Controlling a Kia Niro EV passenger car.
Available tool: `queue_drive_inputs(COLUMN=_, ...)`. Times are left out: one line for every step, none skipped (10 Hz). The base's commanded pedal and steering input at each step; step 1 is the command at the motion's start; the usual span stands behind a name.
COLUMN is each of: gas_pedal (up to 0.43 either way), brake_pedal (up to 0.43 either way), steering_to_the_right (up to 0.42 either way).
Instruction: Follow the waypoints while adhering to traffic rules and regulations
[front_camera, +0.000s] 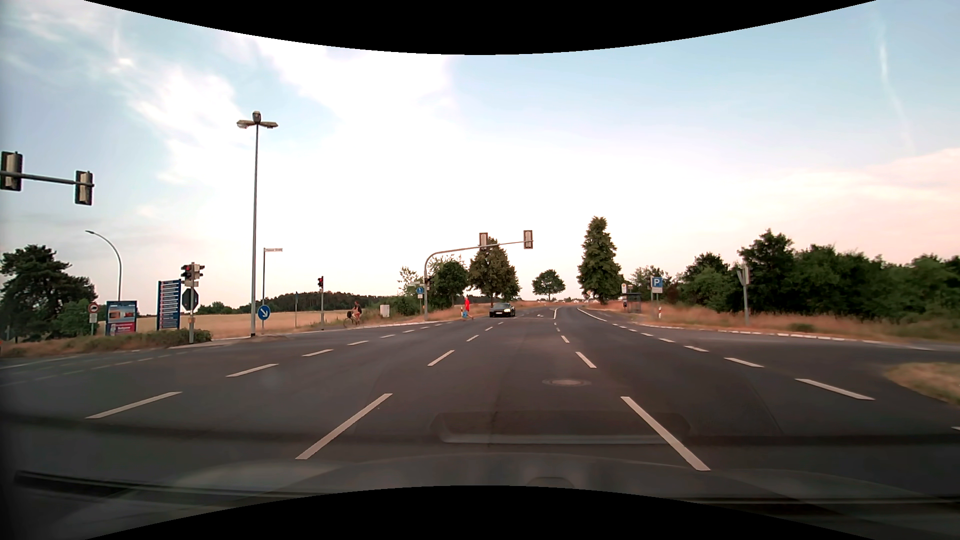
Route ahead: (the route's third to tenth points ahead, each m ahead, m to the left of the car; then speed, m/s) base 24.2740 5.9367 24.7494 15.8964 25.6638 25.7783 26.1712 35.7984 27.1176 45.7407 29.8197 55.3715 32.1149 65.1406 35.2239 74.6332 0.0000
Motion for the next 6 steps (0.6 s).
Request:
queue_drive_inputs(gas_pedal=0.0, brake_pedal=0.311, steering_to_the_right=-0.001)
queue_drive_inputs(gas_pedal=0.0, brake_pedal=0.311, steering_to_the_right=-0.001)
queue_drive_inputs(gas_pedal=0.0, brake_pedal=0.311, steering_to_the_right=-0.001)
queue_drive_inputs(gas_pedal=0.0, brake_pedal=0.311, steering_to_the_right=-0.001)
queue_drive_inputs(gas_pedal=0.0, brake_pedal=0.311, steering_to_the_right=-0.001)
queue_drive_inputs(gas_pedal=0.0, brake_pedal=0.311, steering_to_the_right=-0.001)
